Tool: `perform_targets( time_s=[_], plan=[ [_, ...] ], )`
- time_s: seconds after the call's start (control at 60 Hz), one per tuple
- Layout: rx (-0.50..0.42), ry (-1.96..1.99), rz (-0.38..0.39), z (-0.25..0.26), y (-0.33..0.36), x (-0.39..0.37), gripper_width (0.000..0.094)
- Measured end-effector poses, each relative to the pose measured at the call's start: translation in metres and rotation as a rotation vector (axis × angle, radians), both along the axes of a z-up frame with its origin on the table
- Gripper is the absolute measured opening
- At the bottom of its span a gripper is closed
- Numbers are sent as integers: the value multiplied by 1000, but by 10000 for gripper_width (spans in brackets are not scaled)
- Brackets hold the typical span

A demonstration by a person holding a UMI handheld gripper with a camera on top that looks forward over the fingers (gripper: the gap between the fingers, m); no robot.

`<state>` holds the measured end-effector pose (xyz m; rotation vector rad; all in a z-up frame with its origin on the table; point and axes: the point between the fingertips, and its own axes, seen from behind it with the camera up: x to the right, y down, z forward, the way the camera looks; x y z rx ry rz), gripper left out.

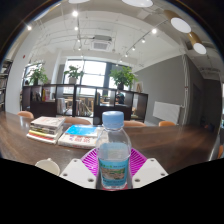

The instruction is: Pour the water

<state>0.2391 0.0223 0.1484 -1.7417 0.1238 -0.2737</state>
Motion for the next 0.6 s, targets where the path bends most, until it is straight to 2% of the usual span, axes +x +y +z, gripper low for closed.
perform_targets(
  time_s=[0.183, 0.267, 0.283, 0.333, 0.433, 0.6],
  plan=[
    [-14, 79, -8, -48, -2, 19, 352],
    [-73, 97, -8, -77, 0, 24, 361],
    [-15, 106, -5, -68, -5, 26, 360],
    [15, 139, 2, -69, -8, 25, 357],
    [13, 142, 8, -71, -4, 25, 360],
    [-10, 151, -1, -74, -7, 24, 477]
  ],
)
